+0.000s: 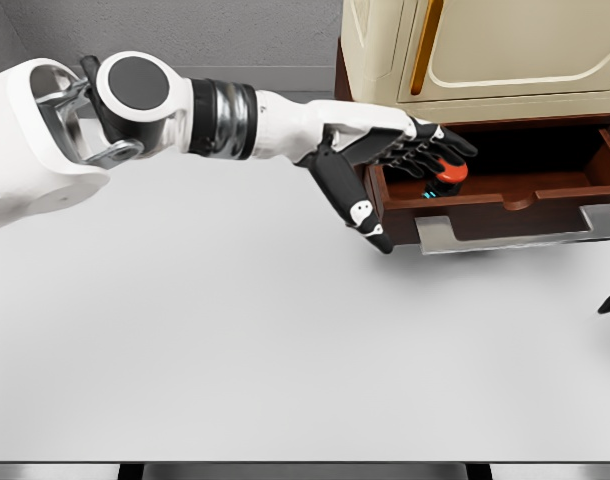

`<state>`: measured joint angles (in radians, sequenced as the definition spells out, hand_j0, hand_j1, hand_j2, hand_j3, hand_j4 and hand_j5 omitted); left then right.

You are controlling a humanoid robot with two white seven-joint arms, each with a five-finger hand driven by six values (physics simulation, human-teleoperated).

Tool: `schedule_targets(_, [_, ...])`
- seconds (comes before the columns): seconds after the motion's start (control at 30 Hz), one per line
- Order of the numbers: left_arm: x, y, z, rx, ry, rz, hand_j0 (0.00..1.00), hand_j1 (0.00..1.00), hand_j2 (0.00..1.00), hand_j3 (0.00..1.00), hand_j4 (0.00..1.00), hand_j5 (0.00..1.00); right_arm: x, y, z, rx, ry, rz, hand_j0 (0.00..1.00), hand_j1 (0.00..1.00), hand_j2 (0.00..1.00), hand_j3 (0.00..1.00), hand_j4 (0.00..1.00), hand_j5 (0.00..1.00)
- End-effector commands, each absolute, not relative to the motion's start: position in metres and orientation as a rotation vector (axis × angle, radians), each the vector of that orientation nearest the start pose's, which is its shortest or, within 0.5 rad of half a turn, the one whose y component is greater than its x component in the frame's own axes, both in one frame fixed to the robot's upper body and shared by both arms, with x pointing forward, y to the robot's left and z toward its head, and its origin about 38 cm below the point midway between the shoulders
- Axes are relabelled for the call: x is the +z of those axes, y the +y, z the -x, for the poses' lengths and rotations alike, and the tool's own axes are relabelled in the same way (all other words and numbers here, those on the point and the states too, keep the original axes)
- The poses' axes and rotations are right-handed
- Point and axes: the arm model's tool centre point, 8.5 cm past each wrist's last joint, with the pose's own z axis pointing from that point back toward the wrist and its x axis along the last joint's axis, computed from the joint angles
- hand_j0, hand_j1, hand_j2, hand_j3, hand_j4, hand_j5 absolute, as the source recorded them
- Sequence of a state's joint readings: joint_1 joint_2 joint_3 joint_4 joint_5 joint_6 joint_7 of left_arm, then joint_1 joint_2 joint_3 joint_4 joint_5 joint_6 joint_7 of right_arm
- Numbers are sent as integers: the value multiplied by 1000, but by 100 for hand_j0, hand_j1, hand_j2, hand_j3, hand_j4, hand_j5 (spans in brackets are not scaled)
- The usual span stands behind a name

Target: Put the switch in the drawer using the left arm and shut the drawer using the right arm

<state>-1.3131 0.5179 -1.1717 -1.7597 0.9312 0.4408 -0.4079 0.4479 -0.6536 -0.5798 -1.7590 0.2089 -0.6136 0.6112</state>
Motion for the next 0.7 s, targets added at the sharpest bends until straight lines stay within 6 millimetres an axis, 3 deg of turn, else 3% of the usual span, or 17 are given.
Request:
schedule_targets(0.0, [352, 36, -402, -1501, -1219, 655, 100, 100, 100, 100, 100, 100, 191, -471, -234, 1381, -1426, 553, 49, 49, 49, 49, 49, 49])
schedule_targets(0.1, [347, 28, -421, -1453, -1214, 649, 100, 100, 100, 100, 100, 100, 190, -469, -234, 1383, -1428, 548, 49, 49, 49, 49, 49, 49])
schedule_targets(0.2, [343, 31, -433, -1415, -1205, 632, 100, 100, 100, 100, 100, 100, 191, -468, -236, 1386, -1433, 548, 49, 49, 49, 49, 49, 49])
schedule_targets(0.67, [335, 19, -435, -1395, -1181, 662, 100, 100, 100, 100, 100, 100, 191, -468, -236, 1386, -1431, 547, 50, 50, 50, 50, 50, 50])
